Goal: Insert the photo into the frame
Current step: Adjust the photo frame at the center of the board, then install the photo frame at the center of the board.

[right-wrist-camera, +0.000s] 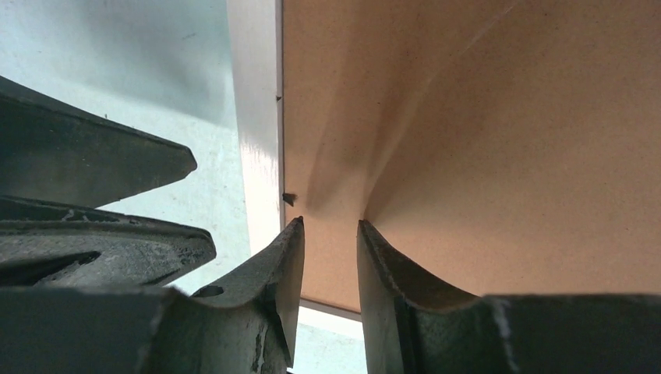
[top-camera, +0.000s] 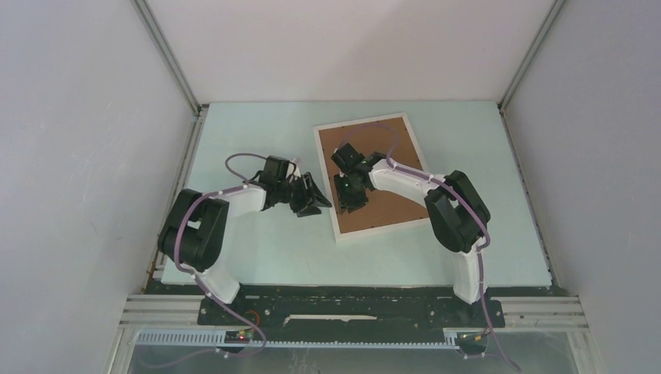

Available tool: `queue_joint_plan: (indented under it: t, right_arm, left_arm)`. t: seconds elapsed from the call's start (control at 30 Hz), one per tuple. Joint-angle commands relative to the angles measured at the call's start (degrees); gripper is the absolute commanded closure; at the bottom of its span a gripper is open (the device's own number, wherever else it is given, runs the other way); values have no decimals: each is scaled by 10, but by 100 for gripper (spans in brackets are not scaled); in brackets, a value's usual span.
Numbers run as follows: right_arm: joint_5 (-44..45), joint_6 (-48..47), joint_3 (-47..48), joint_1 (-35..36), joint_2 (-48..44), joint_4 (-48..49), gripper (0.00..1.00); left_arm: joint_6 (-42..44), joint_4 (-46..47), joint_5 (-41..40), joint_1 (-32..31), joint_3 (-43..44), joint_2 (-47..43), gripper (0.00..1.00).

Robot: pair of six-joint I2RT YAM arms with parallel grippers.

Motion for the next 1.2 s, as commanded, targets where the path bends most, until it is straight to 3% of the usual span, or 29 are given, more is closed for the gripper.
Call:
queue_joint_plan:
  t: [0.0, 0.23, 0.6, 0.8, 1.17]
  right_arm:
    - [9, -14, 22, 3, 10, 0, 61]
    - [8, -14, 36, 7, 25, -2, 62]
    - [49, -16, 46, 20, 49, -33, 64]
    - [113, -25, 50, 36, 63, -56, 67]
    - [105, -19, 49, 40, 71, -53, 65]
  left_arm:
    - [5, -1, -3, -4, 16, 28, 43]
    - [7, 8, -8, -7, 16, 43, 53]
    - [10, 8, -10, -10, 21, 59, 53]
    - [10, 7, -11, -10, 22, 56, 54]
    - [12, 5, -11, -10, 17, 54, 54]
